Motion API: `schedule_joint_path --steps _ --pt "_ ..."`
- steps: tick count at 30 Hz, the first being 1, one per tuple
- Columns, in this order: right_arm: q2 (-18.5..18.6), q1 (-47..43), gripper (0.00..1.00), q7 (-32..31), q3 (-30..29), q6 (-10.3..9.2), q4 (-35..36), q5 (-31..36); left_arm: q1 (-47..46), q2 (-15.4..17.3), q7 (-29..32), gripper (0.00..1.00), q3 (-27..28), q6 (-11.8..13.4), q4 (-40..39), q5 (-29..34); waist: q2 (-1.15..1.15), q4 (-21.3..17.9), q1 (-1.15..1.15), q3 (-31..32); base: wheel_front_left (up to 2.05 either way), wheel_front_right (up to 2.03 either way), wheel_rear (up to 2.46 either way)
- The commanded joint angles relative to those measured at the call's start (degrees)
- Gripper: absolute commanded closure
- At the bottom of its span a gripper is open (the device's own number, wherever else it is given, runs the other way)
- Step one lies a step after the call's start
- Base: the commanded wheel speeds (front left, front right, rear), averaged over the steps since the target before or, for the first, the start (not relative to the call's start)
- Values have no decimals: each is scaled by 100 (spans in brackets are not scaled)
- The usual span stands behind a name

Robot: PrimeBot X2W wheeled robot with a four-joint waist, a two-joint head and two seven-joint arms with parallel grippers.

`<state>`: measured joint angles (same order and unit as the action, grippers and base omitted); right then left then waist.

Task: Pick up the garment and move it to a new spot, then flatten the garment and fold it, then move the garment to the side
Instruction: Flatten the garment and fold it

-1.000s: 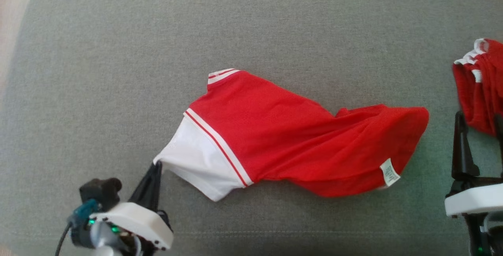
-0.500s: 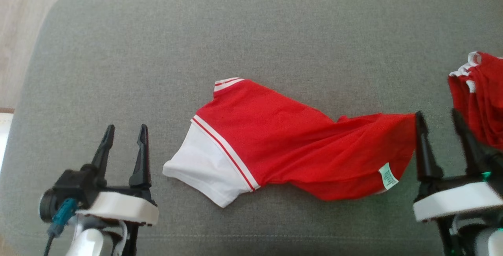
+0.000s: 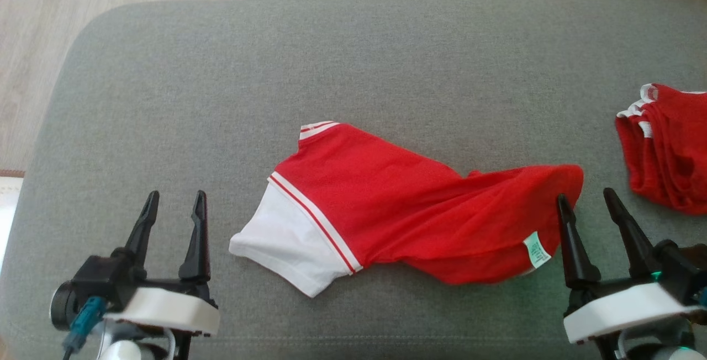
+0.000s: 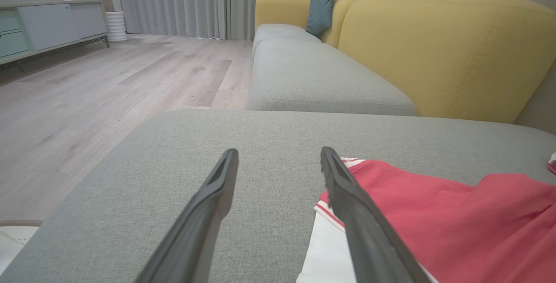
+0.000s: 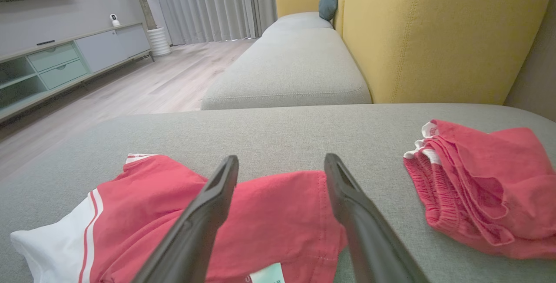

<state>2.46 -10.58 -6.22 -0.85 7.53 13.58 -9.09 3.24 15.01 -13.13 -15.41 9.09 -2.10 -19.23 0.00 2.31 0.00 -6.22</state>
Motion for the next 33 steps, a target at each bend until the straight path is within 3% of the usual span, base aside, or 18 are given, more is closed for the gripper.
schedule_joint_path --steps 1,21,26,33 --pt "42 87 0 44 130 -4 178 -36 -194 147 -17 0 232 30 -187 -9 0 -8 0 23 0 0 0" --pt "42 144 0 25 125 -4 182 -48 -232 169 8 0 121 32 -173 -48 0 -14 0 -37 0 0 0" --pt "42 186 0 35 120 -4 190 -79 -383 139 450 0 -167 -313 221 -295 0 8 0 -159 0 0 0" --pt "42 319 0 90 179 -4 63 -116 -810 21 1103 0 -397 -909 1508 -859 0 -18 0 -356 0 0 0"
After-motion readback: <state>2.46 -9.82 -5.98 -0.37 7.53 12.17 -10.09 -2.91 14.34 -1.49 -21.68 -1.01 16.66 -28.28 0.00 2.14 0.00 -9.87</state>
